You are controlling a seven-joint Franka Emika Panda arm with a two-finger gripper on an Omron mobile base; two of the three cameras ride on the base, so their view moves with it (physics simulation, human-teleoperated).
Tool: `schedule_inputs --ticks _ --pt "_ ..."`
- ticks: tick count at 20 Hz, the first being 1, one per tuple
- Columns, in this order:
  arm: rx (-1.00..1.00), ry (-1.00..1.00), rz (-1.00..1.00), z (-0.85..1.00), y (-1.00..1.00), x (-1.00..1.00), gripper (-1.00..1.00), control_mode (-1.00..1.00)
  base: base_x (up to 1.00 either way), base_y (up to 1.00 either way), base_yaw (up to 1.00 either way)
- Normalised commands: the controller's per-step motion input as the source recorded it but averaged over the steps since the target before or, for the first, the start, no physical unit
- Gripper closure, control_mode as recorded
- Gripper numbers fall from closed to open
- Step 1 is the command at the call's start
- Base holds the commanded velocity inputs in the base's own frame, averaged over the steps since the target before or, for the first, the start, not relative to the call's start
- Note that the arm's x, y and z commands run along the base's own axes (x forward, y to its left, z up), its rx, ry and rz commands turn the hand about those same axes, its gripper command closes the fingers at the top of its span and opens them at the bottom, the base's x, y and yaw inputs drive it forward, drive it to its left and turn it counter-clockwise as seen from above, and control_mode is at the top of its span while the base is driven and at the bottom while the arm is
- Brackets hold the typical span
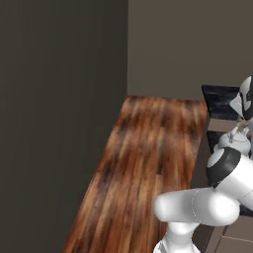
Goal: The kettle is done boiling. Turn off the stove, then wait for 300 timesteps before moving the kettle to the dining table.
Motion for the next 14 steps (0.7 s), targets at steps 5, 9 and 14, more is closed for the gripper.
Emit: schedule_inputs --ticks 5,9,14 --pt "0.00 0.00 0.00 0.00 0.00 0.00 1.00 1.00 0.04 0.40 -0.21" --pt "0.00 0.00 0.00 0.00 0.00 0.00 1.00 1.00 0.00 0.39 -0.19" --pt "0.00 0.00 0.00 0.00 0.00 0.00 1.00 1.00 0.00 0.35 -0.18"
